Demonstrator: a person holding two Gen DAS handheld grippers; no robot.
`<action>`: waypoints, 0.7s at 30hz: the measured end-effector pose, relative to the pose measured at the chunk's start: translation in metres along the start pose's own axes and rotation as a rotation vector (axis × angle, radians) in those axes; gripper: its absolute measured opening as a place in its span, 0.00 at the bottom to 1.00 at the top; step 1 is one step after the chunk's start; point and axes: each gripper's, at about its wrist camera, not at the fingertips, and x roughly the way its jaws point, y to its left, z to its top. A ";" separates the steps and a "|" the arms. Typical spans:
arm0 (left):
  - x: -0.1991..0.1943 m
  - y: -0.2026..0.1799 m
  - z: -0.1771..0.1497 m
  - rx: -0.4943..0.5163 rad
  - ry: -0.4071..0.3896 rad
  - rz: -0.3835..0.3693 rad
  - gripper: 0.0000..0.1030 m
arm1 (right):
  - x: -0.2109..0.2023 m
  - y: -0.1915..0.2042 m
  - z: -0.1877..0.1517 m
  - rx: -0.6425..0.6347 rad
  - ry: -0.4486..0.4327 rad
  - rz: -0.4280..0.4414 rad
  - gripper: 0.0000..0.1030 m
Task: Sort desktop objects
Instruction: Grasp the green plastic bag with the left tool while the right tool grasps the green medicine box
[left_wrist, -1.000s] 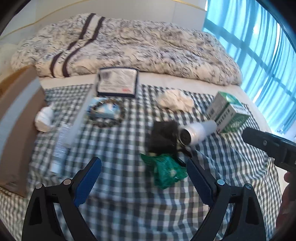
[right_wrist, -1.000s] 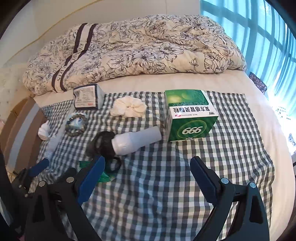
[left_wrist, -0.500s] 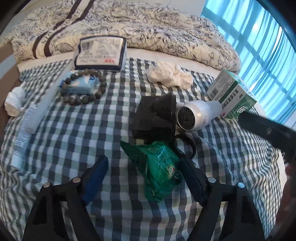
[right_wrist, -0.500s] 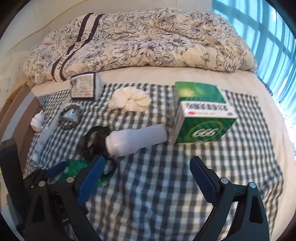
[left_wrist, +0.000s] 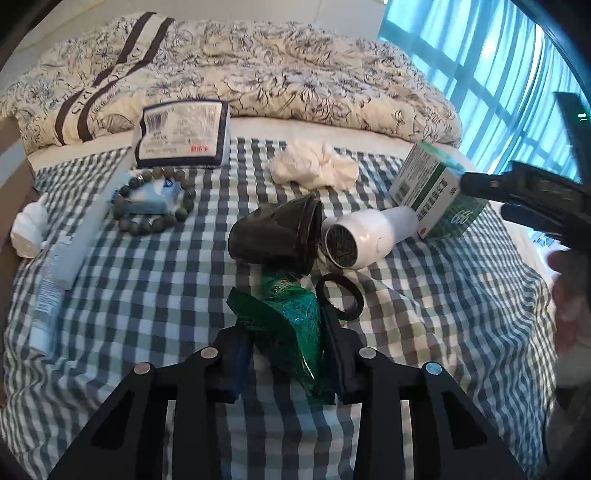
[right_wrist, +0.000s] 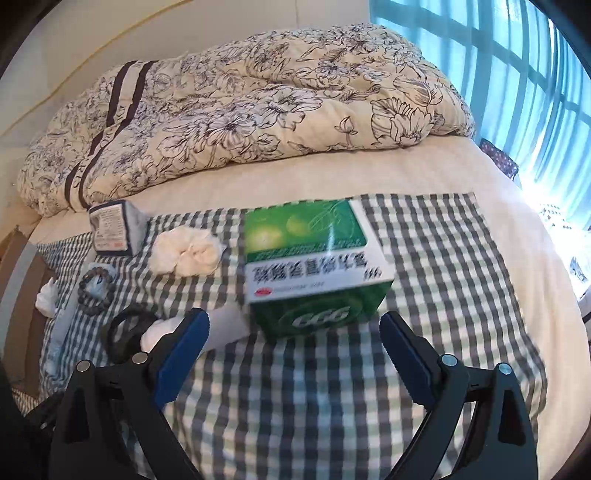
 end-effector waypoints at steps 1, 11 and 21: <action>-0.003 0.000 0.000 -0.003 -0.004 -0.004 0.34 | 0.004 -0.002 0.002 -0.004 0.000 -0.002 0.91; -0.016 0.011 -0.001 -0.030 -0.011 0.011 0.34 | 0.043 -0.011 0.017 -0.041 0.039 -0.060 0.92; -0.036 0.020 0.005 -0.043 -0.042 0.019 0.34 | 0.014 -0.026 0.029 -0.103 -0.011 0.002 0.92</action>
